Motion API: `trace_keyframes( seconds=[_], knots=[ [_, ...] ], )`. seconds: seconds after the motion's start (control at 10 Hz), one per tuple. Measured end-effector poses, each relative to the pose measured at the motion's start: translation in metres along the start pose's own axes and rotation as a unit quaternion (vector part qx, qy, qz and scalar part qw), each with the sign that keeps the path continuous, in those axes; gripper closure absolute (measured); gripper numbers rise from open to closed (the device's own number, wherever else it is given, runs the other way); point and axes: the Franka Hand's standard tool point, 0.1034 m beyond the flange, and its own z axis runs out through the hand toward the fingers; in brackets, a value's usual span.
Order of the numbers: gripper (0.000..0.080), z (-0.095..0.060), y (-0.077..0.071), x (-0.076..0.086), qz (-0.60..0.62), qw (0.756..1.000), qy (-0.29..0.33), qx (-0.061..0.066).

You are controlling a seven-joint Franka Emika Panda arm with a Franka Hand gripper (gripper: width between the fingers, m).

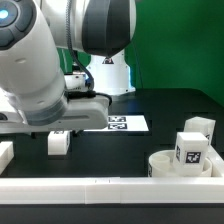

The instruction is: Assemble stool

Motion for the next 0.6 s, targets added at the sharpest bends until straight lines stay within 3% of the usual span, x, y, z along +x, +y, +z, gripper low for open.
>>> trace_keyframes(
  seconds=[0.6],
  knots=[
    [0.0151, 0.0134, -0.0021, -0.0029, 0.021, 0.999, -0.028, 0.0]
  ],
)
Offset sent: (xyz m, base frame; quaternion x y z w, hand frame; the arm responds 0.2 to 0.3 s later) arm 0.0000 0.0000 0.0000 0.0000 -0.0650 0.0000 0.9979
